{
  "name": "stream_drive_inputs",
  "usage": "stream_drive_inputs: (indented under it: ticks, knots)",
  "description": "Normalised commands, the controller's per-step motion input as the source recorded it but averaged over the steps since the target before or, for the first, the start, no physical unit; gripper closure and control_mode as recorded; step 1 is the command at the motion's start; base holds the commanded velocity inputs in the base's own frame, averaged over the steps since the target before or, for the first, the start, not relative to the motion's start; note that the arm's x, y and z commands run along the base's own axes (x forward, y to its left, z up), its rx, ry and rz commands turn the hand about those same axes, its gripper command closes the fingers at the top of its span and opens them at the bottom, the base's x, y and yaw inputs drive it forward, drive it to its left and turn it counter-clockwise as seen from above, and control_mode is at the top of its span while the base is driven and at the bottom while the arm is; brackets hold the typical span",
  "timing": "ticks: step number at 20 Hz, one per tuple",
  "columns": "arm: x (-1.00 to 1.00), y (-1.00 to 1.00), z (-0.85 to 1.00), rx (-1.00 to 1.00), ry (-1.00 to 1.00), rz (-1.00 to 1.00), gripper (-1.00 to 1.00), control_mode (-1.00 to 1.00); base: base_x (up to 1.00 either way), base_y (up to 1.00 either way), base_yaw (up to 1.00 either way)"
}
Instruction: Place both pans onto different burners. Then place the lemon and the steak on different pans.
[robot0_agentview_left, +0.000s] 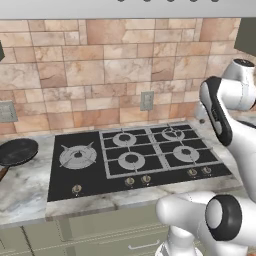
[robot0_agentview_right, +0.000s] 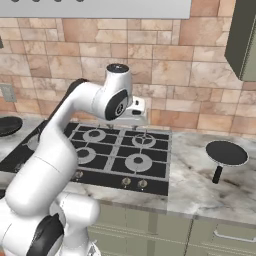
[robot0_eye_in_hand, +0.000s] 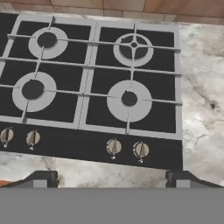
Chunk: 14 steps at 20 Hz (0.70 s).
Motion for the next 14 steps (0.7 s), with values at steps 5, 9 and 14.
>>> stream_drive_inputs:
  ticks: [5,9,14]
  knots:
    - [0.00,-0.83,-0.28,-0.05,0.00,-0.05,-1.00,-1.00,0.00,0.00,0.00]
    - [0.00,-0.77,-0.38,-0.05,0.00,-0.07,-1.00,-1.00,0.00,0.00,0.00]
    - [0.00,-0.75,-0.39,-0.01,0.01,-0.07,-1.00,-1.00,0.00,0.00,0.00]
